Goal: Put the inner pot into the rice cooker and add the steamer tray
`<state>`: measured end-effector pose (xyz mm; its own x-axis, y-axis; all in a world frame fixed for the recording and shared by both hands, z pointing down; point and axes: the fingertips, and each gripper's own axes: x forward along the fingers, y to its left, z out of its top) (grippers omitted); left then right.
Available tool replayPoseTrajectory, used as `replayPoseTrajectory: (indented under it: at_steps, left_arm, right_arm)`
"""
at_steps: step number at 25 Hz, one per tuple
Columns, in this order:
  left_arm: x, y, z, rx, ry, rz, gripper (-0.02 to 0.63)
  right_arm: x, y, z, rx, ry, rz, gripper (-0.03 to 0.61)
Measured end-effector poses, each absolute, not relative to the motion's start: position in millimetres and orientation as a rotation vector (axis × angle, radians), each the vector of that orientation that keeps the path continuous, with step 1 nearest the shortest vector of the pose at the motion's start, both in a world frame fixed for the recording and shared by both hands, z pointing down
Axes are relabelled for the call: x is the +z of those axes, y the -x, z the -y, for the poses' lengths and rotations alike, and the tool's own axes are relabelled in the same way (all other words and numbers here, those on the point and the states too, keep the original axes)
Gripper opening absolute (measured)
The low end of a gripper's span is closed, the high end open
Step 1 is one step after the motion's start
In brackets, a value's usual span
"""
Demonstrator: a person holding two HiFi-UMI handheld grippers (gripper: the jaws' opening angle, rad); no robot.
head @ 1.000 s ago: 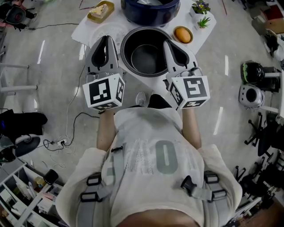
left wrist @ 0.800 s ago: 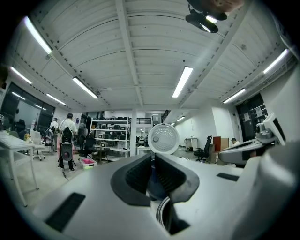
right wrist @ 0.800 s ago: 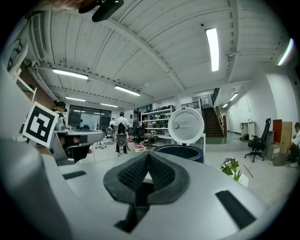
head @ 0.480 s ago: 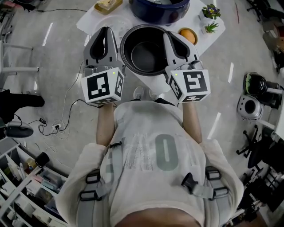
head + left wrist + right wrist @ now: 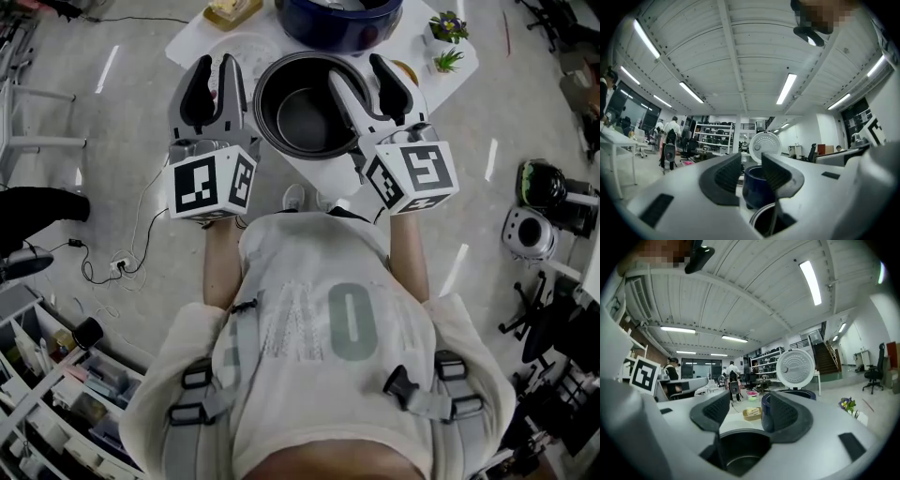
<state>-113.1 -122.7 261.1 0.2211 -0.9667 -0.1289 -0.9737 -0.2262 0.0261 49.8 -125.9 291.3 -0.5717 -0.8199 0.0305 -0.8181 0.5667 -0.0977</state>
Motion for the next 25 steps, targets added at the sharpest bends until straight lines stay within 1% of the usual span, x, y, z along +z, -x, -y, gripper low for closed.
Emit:
replayPoseTrajectory:
  at_steps: [2,3,7,12,15,21,25]
  left_arm:
    - [267.8,112.4,126.6,0.228,2.498,-1.891,0.220]
    - [272.5,113.9,128.3,0.260,2.540,-1.896,0.247]
    - [296.7,129.3,133.1,0.355,2.624,-2.000,0.253]
    - [346.7,135.3,143.2,0.384,2.827,-2.053,0.252]
    - [379.3,134.8,144.9,0.482,3.017,-2.038,0.252]
    - [425.2,121.6,142.6,0.757,3.357,-1.918,0.252]
    - [442.7,105.5,139.3,0.777,3.503,-1.831,0.252]
  right_arm:
    - [291.9,-56.9,129.5,-0.246,1.424,-2.726,0.284]
    - [294.4,-61.3,131.4,-0.293,1.419,-2.711,0.299]
    - [316.1,-82.6,140.1,-0.515,1.401,-2.643,0.316]
    - [360.8,-113.4,149.2,-0.804,1.399,-2.517,0.316]
    - [390.4,-123.1,149.5,-0.942,1.401,-2.470,0.316]
    - [435.4,-113.4,146.6,-1.183,1.287,-2.384,0.316]
    - [454.7,-101.0,139.1,-1.304,1.201,-2.332,0.314]
